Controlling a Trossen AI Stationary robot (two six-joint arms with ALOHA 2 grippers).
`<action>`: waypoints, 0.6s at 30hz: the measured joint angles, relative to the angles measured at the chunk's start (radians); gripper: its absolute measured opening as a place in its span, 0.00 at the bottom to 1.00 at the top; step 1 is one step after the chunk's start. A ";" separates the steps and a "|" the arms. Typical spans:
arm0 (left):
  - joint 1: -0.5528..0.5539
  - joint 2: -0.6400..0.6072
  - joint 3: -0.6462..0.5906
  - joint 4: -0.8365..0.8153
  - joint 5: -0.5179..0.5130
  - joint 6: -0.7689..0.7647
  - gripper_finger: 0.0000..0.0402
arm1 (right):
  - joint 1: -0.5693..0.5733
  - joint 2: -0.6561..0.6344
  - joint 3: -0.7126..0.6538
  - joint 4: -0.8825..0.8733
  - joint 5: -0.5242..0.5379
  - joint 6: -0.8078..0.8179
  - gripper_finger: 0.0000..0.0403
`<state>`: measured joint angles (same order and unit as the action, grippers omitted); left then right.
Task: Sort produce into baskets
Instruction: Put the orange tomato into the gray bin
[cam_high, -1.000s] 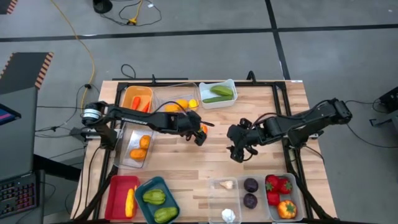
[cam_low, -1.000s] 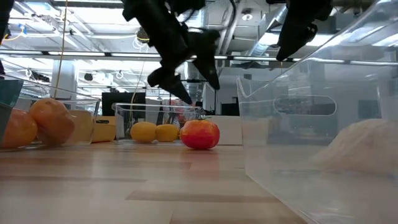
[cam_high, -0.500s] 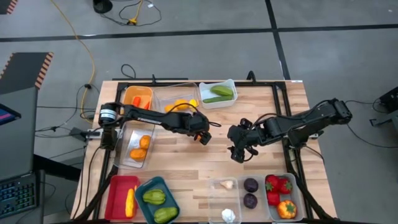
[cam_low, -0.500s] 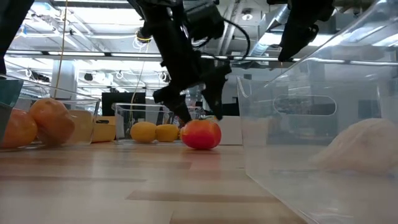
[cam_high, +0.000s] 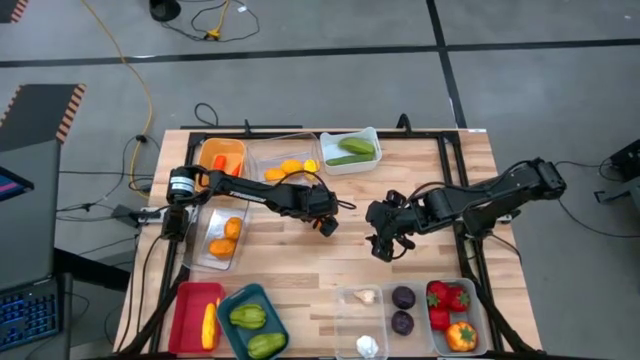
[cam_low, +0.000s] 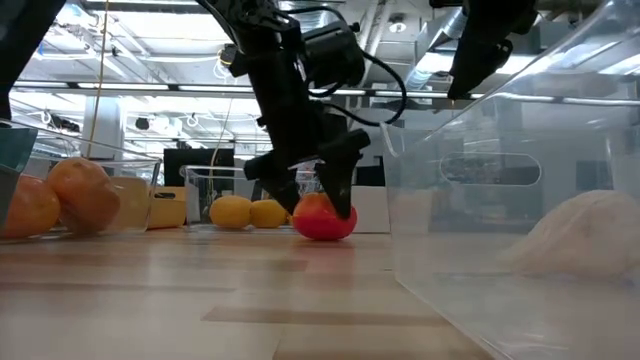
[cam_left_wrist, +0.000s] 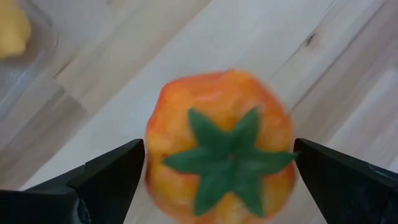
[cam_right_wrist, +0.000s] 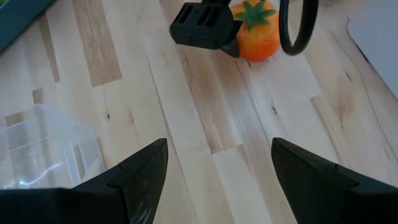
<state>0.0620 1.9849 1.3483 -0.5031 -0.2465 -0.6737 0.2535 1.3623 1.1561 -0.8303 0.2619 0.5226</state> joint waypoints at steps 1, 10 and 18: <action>0.000 0.002 0.001 0.010 -0.001 0.004 0.99 | 0.000 0.000 0.000 0.000 0.000 0.000 0.78; -0.001 0.012 0.002 0.013 0.003 0.035 0.81 | 0.000 -0.008 0.000 -0.012 0.001 -0.009 0.78; -0.013 0.012 0.001 0.049 0.006 0.094 0.76 | 0.001 -0.128 -0.036 -0.095 0.007 0.024 0.78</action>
<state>0.0495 1.9968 1.3495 -0.4545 -0.2402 -0.5798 0.2542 1.2342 1.1205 -0.9248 0.2691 0.5471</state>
